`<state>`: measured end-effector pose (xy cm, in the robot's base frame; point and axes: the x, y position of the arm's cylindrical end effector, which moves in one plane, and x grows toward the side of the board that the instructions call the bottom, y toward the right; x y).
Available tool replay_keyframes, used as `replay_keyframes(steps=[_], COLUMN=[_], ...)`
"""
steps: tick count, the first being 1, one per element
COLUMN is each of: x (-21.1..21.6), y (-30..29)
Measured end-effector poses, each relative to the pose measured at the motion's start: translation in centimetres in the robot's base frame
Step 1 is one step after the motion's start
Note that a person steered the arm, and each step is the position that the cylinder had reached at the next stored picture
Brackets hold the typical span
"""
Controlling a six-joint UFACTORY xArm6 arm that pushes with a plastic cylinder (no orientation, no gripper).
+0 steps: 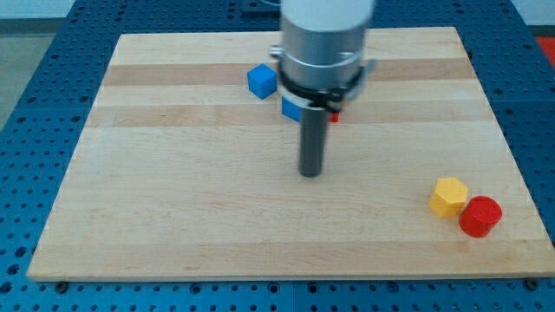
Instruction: Slide the blue triangle parallel to the red star
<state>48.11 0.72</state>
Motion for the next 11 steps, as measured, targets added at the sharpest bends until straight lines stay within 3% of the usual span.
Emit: replay_keyframes(steps=[2,4,6,9,11], x=[-7.5,-11.7,-11.2,-4.4,-3.1], y=[-5.0,-4.5,0.3,2.2,6.9])
